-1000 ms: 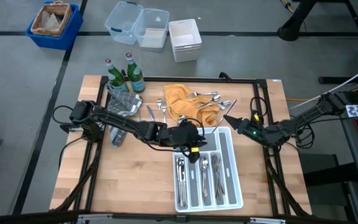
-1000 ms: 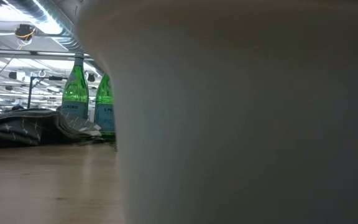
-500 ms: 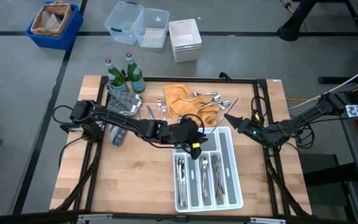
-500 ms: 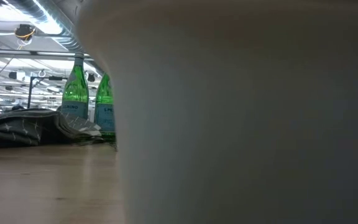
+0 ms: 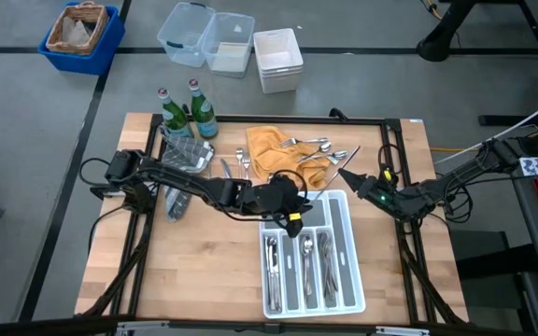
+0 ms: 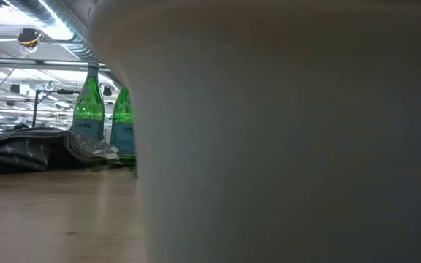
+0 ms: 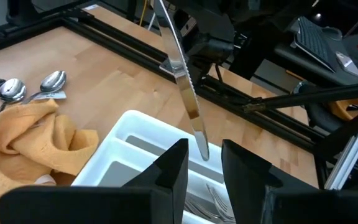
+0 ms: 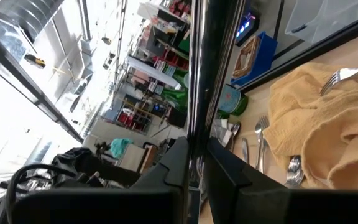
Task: Sort silverware
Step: Put the table knife into the silverware tray
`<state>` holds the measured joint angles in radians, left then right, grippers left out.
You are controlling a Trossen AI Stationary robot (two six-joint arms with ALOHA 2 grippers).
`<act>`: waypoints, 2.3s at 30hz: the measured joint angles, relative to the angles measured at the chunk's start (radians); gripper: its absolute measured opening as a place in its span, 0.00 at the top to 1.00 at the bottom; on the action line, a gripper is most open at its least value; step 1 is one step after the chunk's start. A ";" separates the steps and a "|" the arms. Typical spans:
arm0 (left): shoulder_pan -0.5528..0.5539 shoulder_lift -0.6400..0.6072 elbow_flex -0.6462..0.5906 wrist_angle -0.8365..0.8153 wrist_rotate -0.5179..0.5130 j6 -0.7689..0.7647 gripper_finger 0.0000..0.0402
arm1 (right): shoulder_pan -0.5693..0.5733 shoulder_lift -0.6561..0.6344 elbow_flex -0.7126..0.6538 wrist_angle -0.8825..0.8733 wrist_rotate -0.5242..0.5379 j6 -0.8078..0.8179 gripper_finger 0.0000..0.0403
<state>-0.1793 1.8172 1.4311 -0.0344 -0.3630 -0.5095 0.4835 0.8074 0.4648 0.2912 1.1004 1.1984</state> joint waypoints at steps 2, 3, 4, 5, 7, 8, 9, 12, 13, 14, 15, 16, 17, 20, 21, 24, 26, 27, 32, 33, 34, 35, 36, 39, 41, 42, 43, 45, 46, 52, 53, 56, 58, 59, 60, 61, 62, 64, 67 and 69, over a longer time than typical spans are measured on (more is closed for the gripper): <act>0.004 0.000 0.000 0.002 0.000 0.016 0.79 | 0.000 0.000 0.000 0.000 0.014 0.000 0.91; 0.004 0.000 0.000 0.002 0.000 0.016 0.79 | 0.000 0.000 0.000 0.000 0.019 0.000 0.91; 0.006 0.000 0.000 0.003 0.000 0.016 0.79 | 0.000 0.000 0.000 0.001 0.024 0.000 0.91; 0.009 0.000 0.000 0.003 0.000 0.016 0.79 | 0.000 0.000 0.000 0.001 0.026 0.000 0.91; 0.015 0.000 0.000 0.003 0.000 0.016 0.79 | 0.000 0.000 0.000 0.005 0.025 0.000 0.91; 0.019 0.000 0.000 0.003 0.000 0.016 0.79 | 0.000 0.000 0.000 0.005 0.025 0.000 0.91; 0.023 0.000 0.000 0.003 0.000 0.016 0.79 | 0.000 0.000 0.000 0.005 0.025 0.000 0.91; 0.032 0.000 0.000 0.008 0.000 0.016 0.79 | 0.000 0.000 0.000 0.005 0.027 0.000 0.91; 0.033 0.000 0.000 0.015 0.000 0.016 0.79 | 0.000 0.000 0.000 0.005 0.027 0.000 0.91; 0.033 0.001 0.000 0.027 0.000 0.018 0.79 | 0.000 0.000 0.000 0.005 0.026 0.000 0.91; 0.033 0.007 0.000 0.048 -0.001 0.024 0.79 | 0.000 0.000 0.000 0.005 0.026 0.000 0.91; 0.033 0.008 0.000 0.064 -0.001 0.036 0.79 | 0.000 0.000 0.000 0.005 0.026 0.000 0.91; 0.032 0.010 0.000 0.073 -0.001 0.049 0.79 | 0.000 0.000 0.000 0.005 0.026 0.000 0.91; 0.032 0.031 0.000 0.108 -0.001 0.073 0.79 | 0.000 0.000 0.000 0.005 0.026 0.000 0.91; 0.032 0.035 -0.001 0.099 -0.001 0.071 0.79 | 0.000 0.000 0.000 0.005 0.026 0.000 0.91; 0.036 0.056 -0.001 0.103 0.000 0.054 0.79 | 0.000 0.000 0.000 0.005 0.025 0.000 0.91; 0.037 0.062 -0.001 0.100 0.000 0.044 0.79 | 0.000 0.000 0.000 0.005 0.025 0.000 0.91; 0.040 0.065 -0.001 0.106 -0.001 0.042 0.79 | 0.000 0.000 0.000 0.005 0.025 0.000 0.91; 0.044 0.068 0.000 0.106 -0.007 0.045 0.79 | 0.000 0.000 0.000 0.005 0.015 0.000 0.91; 0.044 0.068 0.000 0.107 -0.011 0.045 0.79 | 0.000 0.000 0.000 0.005 0.014 0.000 0.91; 0.044 0.068 0.000 0.107 -0.021 0.045 0.79 | 0.000 0.000 0.000 0.005 0.015 0.000 0.91; 0.043 0.068 0.000 0.106 -0.029 0.046 0.79 | 0.000 0.000 0.000 0.004 0.014 0.000 0.91; 0.043 0.068 0.000 0.105 -0.035 0.048 0.80 | 0.000 0.000 0.000 0.004 0.015 0.000 0.91; 0.044 0.068 0.000 0.106 -0.041 0.070 0.83 | 0.000 0.000 0.000 0.004 0.015 0.000 0.91; 0.044 0.068 0.000 0.106 -0.041 0.071 0.87 | 0.000 0.000 0.000 0.000 0.014 0.000 0.91; 0.044 0.068 0.000 0.105 -0.041 0.072 0.89 | 0.000 0.000 0.000 -0.002 0.014 0.000 0.91; 0.044 0.068 0.000 0.106 -0.041 0.072 0.92 | 0.000 0.000 0.000 -0.003 0.014 0.000 0.91; 0.043 0.068 0.000 0.104 -0.047 0.070 0.97 | 0.000 0.000 0.000 -0.003 0.015 0.000 0.91; 0.044 0.068 0.000 0.101 -0.051 0.069 0.98 | 0.000 0.000 0.000 -0.003 0.015 0.000 0.91; 0.042 0.068 0.000 0.101 -0.071 0.064 1.00 | 0.000 0.000 0.000 -0.004 0.016 0.000 0.91; 0.042 0.068 0.000 0.100 -0.071 0.063 1.00 | 0.000 0.000 0.000 -0.004 0.015 0.000 0.91; 0.042 0.066 0.000 0.100 -0.071 0.062 1.00 | 0.000 0.000 0.000 -0.004 0.015 0.000 0.91; 0.042 0.058 -0.001 0.088 -0.069 0.063 1.00 | 0.000 0.000 0.000 -0.004 0.015 0.001 0.91; 0.042 0.055 -0.001 0.089 -0.070 0.065 1.00 | 0.000 -0.001 0.000 -0.004 0.014 0.001 0.91; 0.042 0.051 -0.001 0.087 -0.070 0.071 1.00 | 0.000 -0.001 0.000 -0.002 0.007 0.001 0.91; 0.042 0.046 -0.001 0.079 -0.070 0.077 1.00 | 0.000 -0.001 0.000 -0.001 0.000 0.001 0.91; 0.042 0.041 -0.001 0.065 -0.070 0.083 1.00 | 0.000 -0.001 0.000 -0.001 -0.011 0.001 0.91; 0.042 0.027 -0.001 0.029 -0.067 0.087 1.00 | 0.000 -0.001 0.000 -0.003 -0.031 0.001 0.91; 0.042 0.004 0.000 -0.038 -0.064 0.092 1.00 | 0.000 -0.001 0.000 -0.008 -0.079 0.001 0.91; 0.041 -0.012 0.000 -0.072 -0.063 0.093 1.00 | 0.000 -0.001 0.000 -0.012 -0.108 0.001 0.91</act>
<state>-0.1383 1.8054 1.4307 -0.1061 -0.4260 -0.4164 0.4835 0.8067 0.4648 0.2794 0.9924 1.1989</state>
